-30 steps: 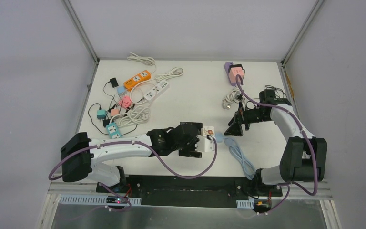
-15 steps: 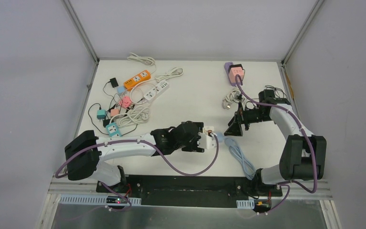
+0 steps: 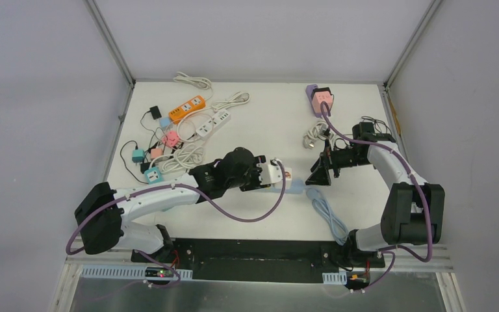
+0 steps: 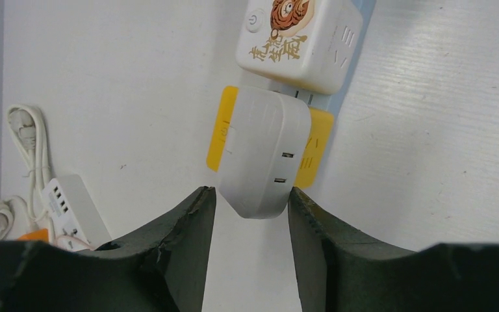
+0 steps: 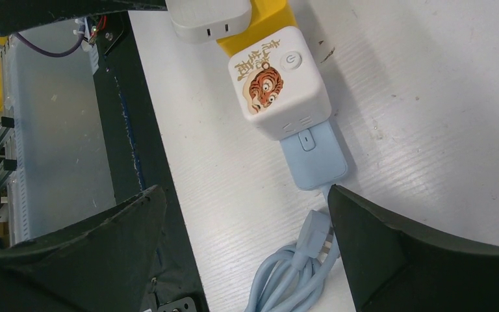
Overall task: Pull the plug off the socket
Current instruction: Remove the plug from the socket.
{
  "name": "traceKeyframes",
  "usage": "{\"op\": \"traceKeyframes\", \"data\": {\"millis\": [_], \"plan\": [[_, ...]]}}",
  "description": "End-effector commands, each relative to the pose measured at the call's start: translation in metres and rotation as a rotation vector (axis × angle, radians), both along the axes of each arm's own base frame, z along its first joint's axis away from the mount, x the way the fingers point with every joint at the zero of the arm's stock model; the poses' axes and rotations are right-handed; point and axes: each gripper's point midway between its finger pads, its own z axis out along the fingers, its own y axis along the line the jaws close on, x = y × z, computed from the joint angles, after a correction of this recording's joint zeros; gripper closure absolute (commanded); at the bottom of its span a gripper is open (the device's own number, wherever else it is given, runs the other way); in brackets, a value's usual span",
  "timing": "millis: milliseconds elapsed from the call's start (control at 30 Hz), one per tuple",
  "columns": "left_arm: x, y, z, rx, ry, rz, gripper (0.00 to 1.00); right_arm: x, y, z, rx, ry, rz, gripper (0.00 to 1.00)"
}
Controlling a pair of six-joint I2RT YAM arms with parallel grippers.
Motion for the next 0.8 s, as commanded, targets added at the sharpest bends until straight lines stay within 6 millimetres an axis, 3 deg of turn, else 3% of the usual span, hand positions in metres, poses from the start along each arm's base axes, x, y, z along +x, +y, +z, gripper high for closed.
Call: {"op": "traceKeyframes", "data": {"millis": [0,267,633,767], "plan": [[-0.002,-0.012,0.021,-0.090,0.040,-0.037,0.54,0.006,0.004,0.009,0.049,-0.028,0.001,0.00],[0.011,-0.022,0.033,-0.196,0.085,-0.020,0.61,0.009,0.007,0.004,0.045,-0.017,-0.019,0.00],[0.010,-0.038,0.030,-0.237,0.127,-0.047,0.72,0.012,0.012,-0.005,0.013,0.004,-0.029,0.01],[0.009,-0.041,0.027,-0.238,0.144,-0.056,0.86,0.016,0.015,-0.008,0.000,0.025,-0.059,0.01]]}}
